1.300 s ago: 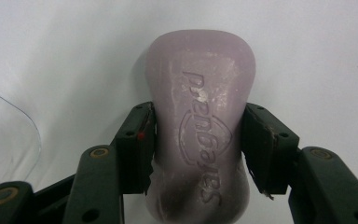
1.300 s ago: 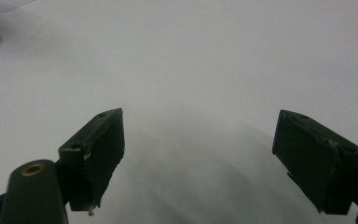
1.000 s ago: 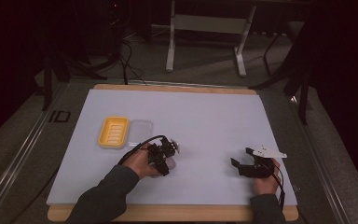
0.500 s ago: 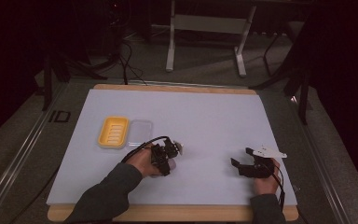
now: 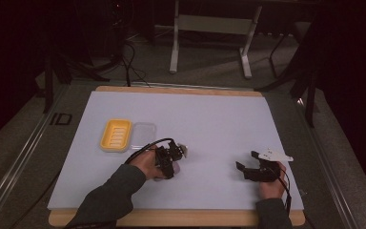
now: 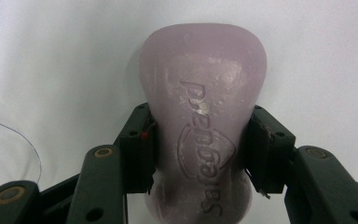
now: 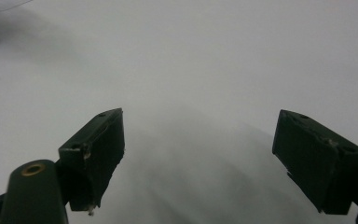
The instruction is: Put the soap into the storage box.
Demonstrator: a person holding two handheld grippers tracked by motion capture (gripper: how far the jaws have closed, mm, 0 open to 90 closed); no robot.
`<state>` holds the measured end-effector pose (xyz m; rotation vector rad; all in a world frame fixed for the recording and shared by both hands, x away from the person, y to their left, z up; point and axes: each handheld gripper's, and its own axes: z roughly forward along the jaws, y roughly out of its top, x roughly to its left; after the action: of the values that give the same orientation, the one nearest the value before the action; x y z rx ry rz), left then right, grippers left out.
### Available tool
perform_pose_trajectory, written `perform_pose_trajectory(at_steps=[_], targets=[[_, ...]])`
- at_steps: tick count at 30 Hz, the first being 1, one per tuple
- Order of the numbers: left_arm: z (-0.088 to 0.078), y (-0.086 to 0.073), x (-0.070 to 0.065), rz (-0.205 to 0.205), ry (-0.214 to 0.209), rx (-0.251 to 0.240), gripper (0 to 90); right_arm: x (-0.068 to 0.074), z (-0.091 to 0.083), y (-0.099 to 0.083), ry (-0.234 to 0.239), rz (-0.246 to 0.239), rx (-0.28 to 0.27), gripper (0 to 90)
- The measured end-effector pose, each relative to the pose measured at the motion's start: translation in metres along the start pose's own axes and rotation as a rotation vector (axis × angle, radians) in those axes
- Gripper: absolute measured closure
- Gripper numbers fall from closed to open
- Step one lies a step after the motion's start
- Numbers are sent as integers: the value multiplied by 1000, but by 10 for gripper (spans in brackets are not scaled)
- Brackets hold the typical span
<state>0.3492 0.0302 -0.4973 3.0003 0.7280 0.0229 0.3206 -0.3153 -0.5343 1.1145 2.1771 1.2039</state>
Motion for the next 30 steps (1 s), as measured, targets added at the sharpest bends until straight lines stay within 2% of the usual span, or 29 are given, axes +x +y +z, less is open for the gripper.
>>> perform_pose_trajectory(at_steps=[8, 19, 27, 30], targets=[[-1, -2, 2, 9, -6, 7, 502, 0, 0, 0, 0, -1, 0, 164], [-4, -7, 9, -12, -12, -3, 502, 0, 0, 0, 0, -1, 0, 165], [-9, -10, 17, -39, -14, -20, 502, 0, 0, 0, 0, 0, -1, 164], [-14, -13, 23, -68, -10, -34, 502, 0, 0, 0, 0, 0, -1, 164]])
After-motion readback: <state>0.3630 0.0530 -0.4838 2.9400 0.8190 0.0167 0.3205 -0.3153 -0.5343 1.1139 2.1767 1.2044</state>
